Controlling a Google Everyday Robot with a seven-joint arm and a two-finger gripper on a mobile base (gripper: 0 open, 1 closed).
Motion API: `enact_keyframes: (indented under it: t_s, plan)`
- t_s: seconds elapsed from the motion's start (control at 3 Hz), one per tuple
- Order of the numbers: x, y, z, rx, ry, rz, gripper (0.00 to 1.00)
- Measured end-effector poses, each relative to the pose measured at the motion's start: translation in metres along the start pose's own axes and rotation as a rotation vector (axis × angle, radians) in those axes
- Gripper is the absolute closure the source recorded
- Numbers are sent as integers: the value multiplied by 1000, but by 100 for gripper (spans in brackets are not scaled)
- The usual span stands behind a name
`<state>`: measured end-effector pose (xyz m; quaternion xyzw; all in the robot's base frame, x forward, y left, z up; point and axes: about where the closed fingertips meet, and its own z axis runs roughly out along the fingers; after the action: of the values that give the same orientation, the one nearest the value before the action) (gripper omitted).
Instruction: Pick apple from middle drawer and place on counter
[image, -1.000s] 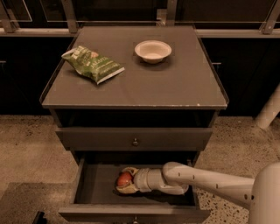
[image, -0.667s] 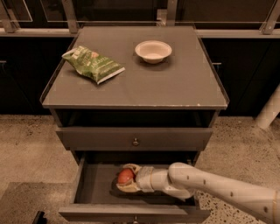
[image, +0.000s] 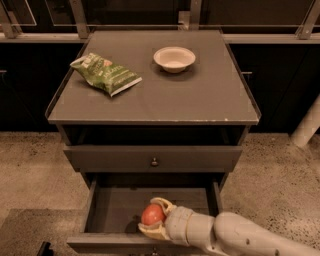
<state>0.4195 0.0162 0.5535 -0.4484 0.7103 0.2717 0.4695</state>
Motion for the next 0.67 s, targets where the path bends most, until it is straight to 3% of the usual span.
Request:
enact_keyframes:
  t_s: [0.33, 0.67]
  plan:
    - [4, 18, -26, 17, 57, -18, 100]
    - [4, 18, -26, 17, 57, -18, 100]
